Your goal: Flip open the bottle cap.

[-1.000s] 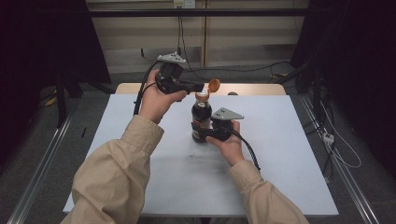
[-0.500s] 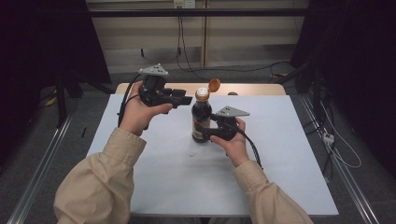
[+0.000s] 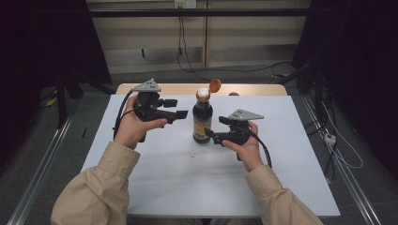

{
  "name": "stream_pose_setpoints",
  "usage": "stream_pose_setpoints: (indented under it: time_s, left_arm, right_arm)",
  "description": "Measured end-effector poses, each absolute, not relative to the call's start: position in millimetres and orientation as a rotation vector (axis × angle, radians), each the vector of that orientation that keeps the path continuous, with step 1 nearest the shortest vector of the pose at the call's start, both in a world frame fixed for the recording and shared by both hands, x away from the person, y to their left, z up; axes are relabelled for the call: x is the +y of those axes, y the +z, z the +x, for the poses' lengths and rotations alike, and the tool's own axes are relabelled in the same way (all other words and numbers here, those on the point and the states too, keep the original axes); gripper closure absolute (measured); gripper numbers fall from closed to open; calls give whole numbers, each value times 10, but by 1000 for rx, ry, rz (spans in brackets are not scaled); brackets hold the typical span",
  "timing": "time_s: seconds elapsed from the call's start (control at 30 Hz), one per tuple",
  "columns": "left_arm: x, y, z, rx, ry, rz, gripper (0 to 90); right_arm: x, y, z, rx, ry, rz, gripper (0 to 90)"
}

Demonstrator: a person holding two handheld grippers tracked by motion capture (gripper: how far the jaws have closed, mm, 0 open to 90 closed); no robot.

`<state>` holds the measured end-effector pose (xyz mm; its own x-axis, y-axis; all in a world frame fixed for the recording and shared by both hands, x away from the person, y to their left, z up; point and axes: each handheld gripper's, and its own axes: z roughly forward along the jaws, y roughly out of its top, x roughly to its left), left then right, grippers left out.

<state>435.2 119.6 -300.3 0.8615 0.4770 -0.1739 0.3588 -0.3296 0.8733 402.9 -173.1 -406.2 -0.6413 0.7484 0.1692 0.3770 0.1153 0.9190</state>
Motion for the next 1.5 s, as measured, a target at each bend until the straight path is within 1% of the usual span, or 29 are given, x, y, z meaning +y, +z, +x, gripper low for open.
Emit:
stream_pose_setpoints:
  time_s: [0.23, 0.3, 0.43, 0.53, 0.83, 0.93, 1.5]
  left_arm:
    - [1286, -3182, 4305, 643, 115, 1924, 259]
    - [1296, -3236, 4284, 639, 108, 1919, 225]
    - [1322, -3323, 4248, 652, 78, 1912, 208]
    - [1346, -3374, 4217, 641, 82, 1922, 188]
    - [1464, -3577, 4113, 635, 71, 1931, 152]
    - [1514, -3630, 4069, 637, 85, 1930, 143]
    - [1772, -3854, 3893, 667, 111, 1958, 133]
  right_arm:
    - [-1863, -4056, 3910, 2071, 1551, 1088, 195]
    - [-1888, -4055, 3873, 2068, 1550, 1077, 196]
    - [-1920, -4065, 3814, 2086, 1546, 1060, 196]
    - [-1940, -4068, 3770, 2094, 1535, 1046, 195]
    - [-2023, -4072, 3637, 2138, 1521, 1016, 194]
    - [-2068, -4087, 3590, 2140, 1528, 1014, 194]
    - [-2293, -4179, 3387, 2141, 1505, 1039, 194]
